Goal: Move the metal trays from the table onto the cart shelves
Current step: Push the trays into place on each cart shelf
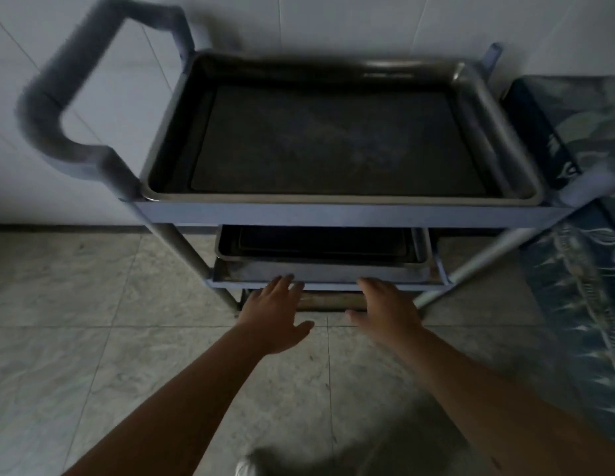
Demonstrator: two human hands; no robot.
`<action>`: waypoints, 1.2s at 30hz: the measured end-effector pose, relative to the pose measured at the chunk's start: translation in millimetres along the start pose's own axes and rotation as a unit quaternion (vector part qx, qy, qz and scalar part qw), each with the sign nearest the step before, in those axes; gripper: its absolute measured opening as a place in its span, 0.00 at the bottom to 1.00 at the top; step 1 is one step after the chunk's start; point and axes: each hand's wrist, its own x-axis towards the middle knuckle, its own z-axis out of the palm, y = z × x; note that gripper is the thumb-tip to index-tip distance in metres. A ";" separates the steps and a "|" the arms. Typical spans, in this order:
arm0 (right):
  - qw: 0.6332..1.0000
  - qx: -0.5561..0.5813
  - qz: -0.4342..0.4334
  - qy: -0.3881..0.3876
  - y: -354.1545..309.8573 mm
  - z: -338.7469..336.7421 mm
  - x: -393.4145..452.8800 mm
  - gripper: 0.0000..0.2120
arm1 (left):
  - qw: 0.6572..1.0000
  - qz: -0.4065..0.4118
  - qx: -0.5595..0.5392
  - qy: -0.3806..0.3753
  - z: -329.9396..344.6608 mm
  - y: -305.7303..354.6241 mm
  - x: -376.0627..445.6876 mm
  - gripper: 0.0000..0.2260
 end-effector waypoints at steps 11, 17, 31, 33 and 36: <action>0.992 -0.085 -0.060 0.072 82.5 133.0 135.8 0.57 | 0.988 -0.024 0.106 0.113 125.8 -69.6 158.9 0.51; 0.967 -0.098 -0.084 0.220 94.1 169.8 154.1 0.52 | 0.961 -0.028 0.142 0.235 159.0 -83.5 182.4 0.53; 0.944 -0.115 -0.052 0.306 81.9 175.7 133.3 0.31 | 0.941 -0.060 0.147 0.300 169.0 -67.9 163.1 0.29; 0.942 -0.118 -0.045 0.311 80.1 177.0 131.3 0.28 | 0.941 -0.070 0.145 0.299 171.6 -64.1 160.3 0.26; 0.934 -0.119 -0.041 0.334 77.7 182.0 124.0 0.24 | 0.935 -0.068 0.147 0.316 175.6 -61.4 152.7 0.21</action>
